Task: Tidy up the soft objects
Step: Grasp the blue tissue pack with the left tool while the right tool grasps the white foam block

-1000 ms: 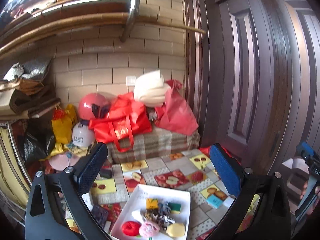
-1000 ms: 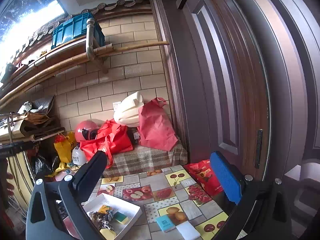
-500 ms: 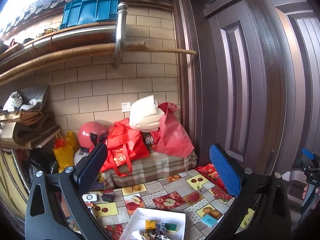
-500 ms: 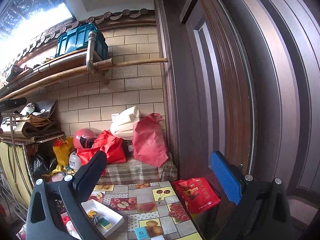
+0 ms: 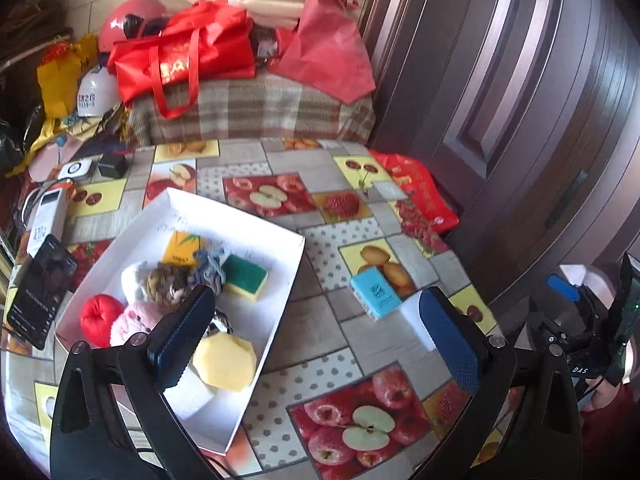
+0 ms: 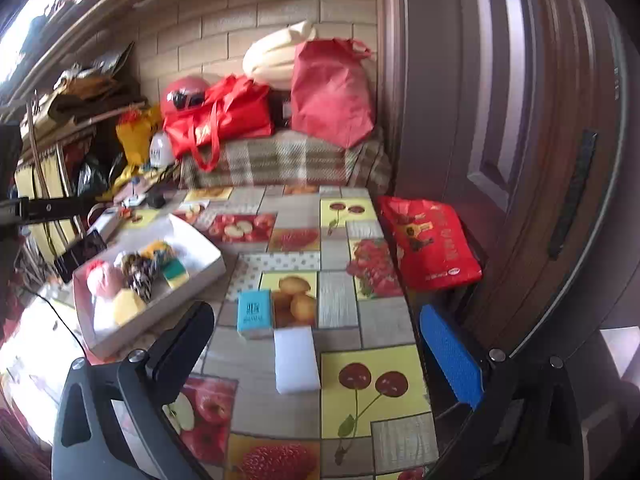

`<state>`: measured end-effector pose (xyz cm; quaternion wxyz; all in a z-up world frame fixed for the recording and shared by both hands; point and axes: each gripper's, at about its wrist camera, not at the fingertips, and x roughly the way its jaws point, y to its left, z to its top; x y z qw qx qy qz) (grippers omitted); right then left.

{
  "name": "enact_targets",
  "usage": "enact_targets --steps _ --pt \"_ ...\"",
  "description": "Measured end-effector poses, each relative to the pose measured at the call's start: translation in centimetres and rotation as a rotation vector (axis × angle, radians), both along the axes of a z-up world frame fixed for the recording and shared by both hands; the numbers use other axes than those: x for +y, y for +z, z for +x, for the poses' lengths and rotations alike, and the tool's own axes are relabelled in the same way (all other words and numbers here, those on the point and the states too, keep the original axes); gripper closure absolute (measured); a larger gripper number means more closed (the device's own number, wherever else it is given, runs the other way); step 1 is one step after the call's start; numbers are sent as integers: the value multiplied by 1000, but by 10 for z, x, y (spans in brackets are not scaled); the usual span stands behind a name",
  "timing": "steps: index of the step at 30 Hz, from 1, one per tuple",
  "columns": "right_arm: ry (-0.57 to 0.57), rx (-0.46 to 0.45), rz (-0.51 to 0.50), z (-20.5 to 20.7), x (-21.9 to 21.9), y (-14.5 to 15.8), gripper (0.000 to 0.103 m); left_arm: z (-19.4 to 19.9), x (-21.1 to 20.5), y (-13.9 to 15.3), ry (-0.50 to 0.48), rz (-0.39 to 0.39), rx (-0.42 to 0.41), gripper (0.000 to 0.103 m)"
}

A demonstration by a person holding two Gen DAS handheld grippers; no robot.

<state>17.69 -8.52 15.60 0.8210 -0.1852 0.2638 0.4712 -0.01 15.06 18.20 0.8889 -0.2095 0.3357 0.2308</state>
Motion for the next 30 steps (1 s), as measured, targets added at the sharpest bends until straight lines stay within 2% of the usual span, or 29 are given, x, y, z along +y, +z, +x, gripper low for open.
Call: enact_targets --steps 4,11,12,13,16,21,24,25,26,28,30 --pt "66 89 -124 14 32 -57 1 38 -11 -37 -50 -3 116 0" --pt "71 72 -286 28 81 -116 15 107 -7 -81 -47 -99 234 0" --pt "77 70 -298 29 83 -121 27 119 -8 -86 -47 -109 244 0" --pt "84 73 -315 29 83 -126 53 130 -9 -91 -50 -122 250 0" --pt "78 124 -285 33 67 -125 54 161 -7 -113 -29 -153 293 1" --pt "-30 187 -212 51 25 -114 54 192 -4 -149 52 -245 310 1" --pt "-63 194 -172 53 11 -104 54 204 -12 -159 47 -221 312 1" --pt "-69 193 -159 52 8 -101 54 207 -15 -162 38 -202 319 9" --pt "-73 193 -146 51 6 -97 54 208 -19 -162 28 -164 324 13" --pt "-80 194 -115 47 2 -88 54 205 -23 -159 -12 -120 298 44" --pt "-85 200 -82 46 1 -79 54 197 -18 -157 -31 -150 271 47"
